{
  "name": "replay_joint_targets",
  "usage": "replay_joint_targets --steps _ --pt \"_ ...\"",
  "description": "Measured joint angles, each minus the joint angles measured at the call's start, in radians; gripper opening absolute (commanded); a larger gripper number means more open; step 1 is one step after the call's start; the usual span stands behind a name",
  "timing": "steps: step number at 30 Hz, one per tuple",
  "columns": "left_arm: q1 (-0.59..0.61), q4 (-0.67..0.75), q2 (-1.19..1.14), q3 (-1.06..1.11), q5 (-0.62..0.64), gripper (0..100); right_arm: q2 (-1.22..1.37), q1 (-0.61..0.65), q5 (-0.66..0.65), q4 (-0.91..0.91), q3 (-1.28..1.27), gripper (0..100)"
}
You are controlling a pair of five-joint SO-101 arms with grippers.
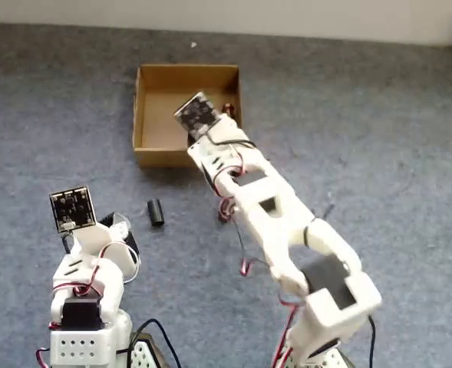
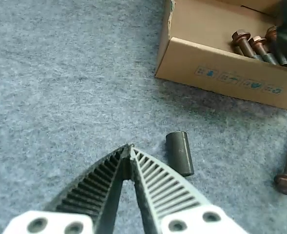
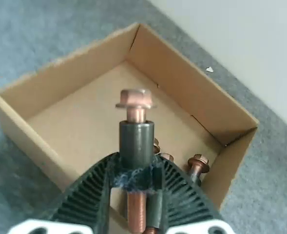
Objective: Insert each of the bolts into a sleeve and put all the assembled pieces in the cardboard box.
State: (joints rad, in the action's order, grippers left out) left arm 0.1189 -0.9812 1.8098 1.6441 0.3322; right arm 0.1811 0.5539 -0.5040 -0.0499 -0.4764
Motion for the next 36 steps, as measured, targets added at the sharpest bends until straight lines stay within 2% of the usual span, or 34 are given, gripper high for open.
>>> replay_joint_targets --steps 5,12,18,23,25,30,32,36 --pt "0.000 0.000 0.000 0.000 0.000 1 0.068 -0.002 -0.077 -0.009 0.032 1.4" --pt "0.000 0.000 0.000 0.000 0.000 1 0.069 0.000 -0.084 -0.005 0.034 15.9" --pt "0.000 0.000 0.000 0.000 0.000 1 0.040 0.000 -0.084 0.158 0.087 16.2" --pt "0.080 0.015 0.000 0.000 0.000 1 -0.103 0.012 -0.078 0.384 0.087 16.2" --pt "0.127 0.038 0.000 0.000 0.000 1 -0.167 0.037 -0.006 0.489 0.089 16.2" --pt "0.252 0.117 0.000 0.000 0.000 1 -0.238 0.107 0.296 0.692 0.089 16.2" --pt "0.296 0.135 0.000 0.000 0.000 1 -0.241 0.144 0.400 0.736 0.089 16.2" --pt "0.356 0.161 0.000 0.000 0.000 1 -0.241 0.238 0.519 0.750 0.089 16.2"
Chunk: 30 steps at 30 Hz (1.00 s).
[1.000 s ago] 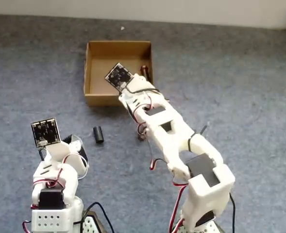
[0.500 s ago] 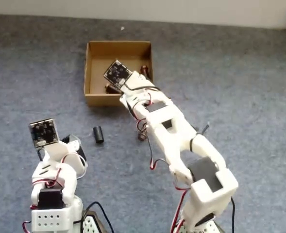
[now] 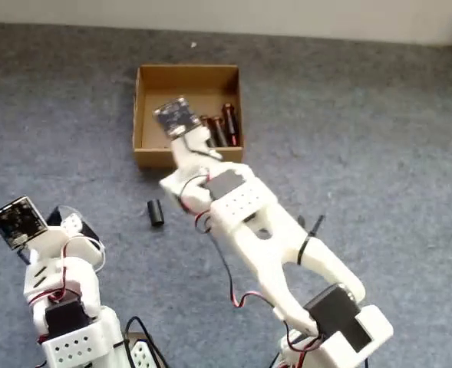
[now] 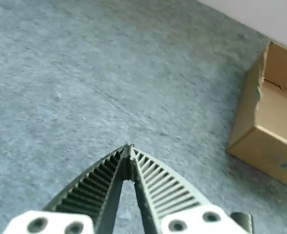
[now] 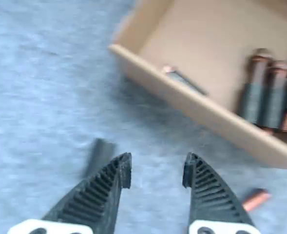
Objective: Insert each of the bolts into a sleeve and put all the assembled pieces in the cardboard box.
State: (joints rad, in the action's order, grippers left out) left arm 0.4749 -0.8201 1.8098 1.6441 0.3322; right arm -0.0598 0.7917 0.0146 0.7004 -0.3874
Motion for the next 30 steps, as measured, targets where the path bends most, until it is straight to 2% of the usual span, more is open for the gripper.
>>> replay_joint_targets --steps 4,8,15,19,25,30 --pt "0.017 0.009 0.000 0.000 0.000 1 0.023 0.081 0.080 0.000 0.003 16.2" --pt "0.017 0.009 0.000 0.000 0.000 1 0.153 0.115 0.112 0.023 0.087 16.2" --pt "0.017 0.009 0.000 0.000 0.000 1 0.394 0.152 0.129 0.207 0.336 16.2" --pt "0.017 0.009 0.000 0.000 0.000 1 0.494 0.155 0.201 0.262 0.454 16.2" --pt "0.017 0.009 0.000 0.000 0.000 1 0.623 0.152 0.219 0.334 0.575 16.1" --pt "0.017 0.009 0.000 0.000 0.000 1 0.703 0.141 0.222 0.419 0.692 4.2"
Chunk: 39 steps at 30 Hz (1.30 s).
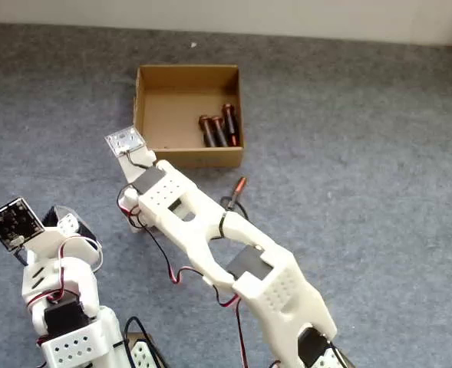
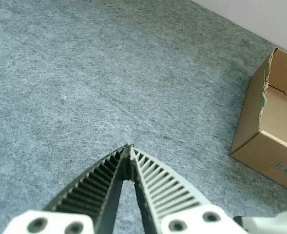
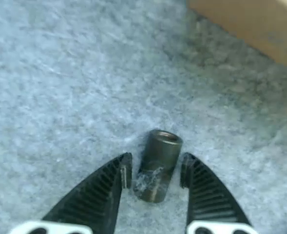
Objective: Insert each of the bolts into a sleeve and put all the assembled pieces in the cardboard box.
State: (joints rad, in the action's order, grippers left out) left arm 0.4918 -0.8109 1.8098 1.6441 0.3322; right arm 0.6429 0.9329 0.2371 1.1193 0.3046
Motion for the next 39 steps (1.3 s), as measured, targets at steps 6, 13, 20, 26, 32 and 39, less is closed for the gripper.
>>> replay_joint_targets --steps 6,13,20,26,32,39 --pt "0.000 0.000 0.000 0.000 0.000 1 0.049 -0.015 0.000 0.123 0.107 0.6" --pt "0.000 0.000 0.000 0.000 0.000 1 0.054 -0.006 0.000 0.394 0.267 0.6" --pt "0.000 0.000 0.000 0.000 0.000 1 0.054 -0.005 0.000 0.615 0.433 0.6" --pt "0.000 0.000 0.000 0.000 0.000 1 -0.031 -0.005 0.000 0.621 0.334 0.6" --pt "0.000 0.000 0.000 0.000 0.000 1 -0.293 -0.060 0.000 0.620 0.109 0.5" --pt "0.000 0.000 0.000 0.000 0.000 1 -0.634 -0.216 0.000 0.482 -0.282 0.5"
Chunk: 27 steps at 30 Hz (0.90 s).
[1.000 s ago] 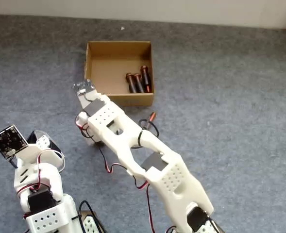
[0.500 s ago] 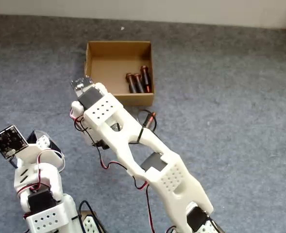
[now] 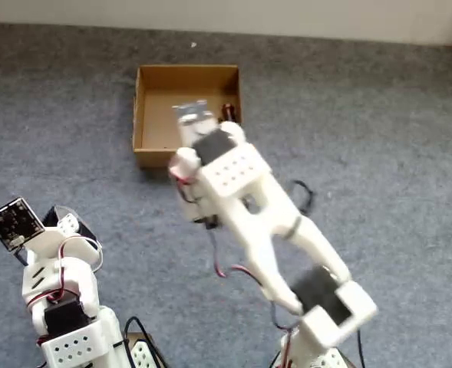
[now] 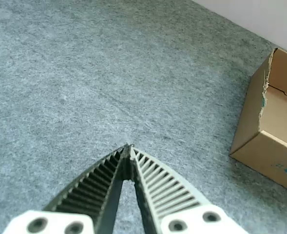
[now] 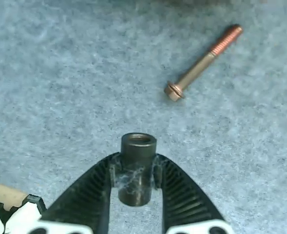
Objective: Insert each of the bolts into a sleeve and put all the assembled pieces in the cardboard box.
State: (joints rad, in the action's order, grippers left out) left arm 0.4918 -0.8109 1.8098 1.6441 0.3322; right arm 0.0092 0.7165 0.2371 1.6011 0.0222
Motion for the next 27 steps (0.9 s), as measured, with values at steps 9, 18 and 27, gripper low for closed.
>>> replay_joint_targets --steps 9,18,27 --pt "0.000 0.000 0.000 0.000 0.000 1 -0.420 -0.107 0.000 -0.256 -0.565 0.5" --pt "0.000 0.000 0.000 0.000 -0.147 1 -0.549 -0.324 -0.061 -0.400 -0.810 0.5" --pt "-0.331 -0.109 0.000 -0.140 -0.423 1 -0.551 -0.506 -0.064 -0.675 -1.005 0.5"
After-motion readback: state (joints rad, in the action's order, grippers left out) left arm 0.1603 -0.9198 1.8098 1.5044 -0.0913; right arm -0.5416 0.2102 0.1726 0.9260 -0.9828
